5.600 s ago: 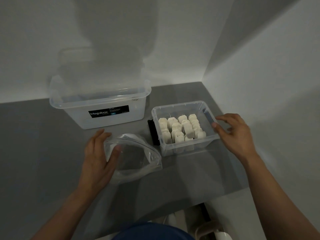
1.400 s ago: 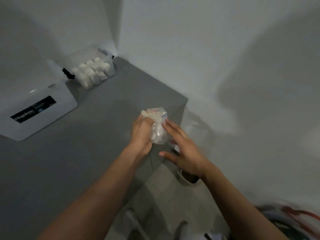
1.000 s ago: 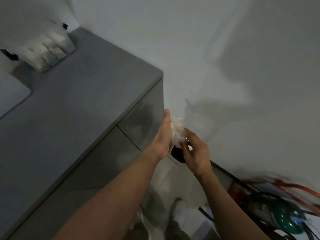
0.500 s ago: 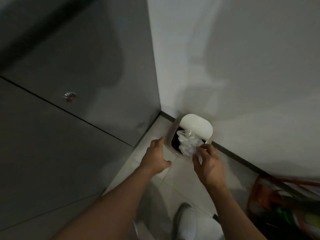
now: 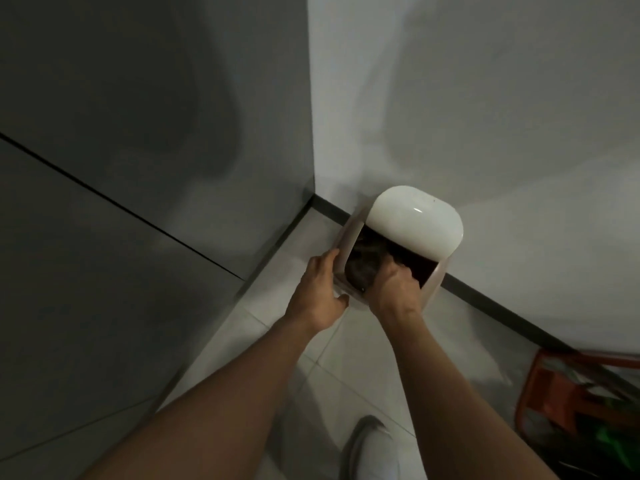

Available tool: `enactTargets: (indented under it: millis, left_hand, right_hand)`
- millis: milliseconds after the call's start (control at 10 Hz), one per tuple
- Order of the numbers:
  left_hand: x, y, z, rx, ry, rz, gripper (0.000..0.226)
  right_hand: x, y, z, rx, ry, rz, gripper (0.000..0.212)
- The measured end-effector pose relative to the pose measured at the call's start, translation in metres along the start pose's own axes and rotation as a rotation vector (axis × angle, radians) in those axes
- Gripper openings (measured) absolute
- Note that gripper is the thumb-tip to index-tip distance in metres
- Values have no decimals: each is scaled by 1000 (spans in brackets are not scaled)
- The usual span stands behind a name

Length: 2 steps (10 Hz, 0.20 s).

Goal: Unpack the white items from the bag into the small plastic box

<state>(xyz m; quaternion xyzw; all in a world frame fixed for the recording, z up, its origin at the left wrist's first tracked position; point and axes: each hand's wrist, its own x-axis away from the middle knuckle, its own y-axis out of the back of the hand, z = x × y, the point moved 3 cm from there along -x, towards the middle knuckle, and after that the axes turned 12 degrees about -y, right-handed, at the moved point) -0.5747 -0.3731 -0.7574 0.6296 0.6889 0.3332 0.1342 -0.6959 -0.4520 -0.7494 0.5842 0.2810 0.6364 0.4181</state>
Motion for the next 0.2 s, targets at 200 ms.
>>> enactTargets:
  millis: [200]
  left_hand:
    - [14,71,-51,-36,-7,-122,56]
  right_hand:
    - [44,71,4,-403,107,102,40]
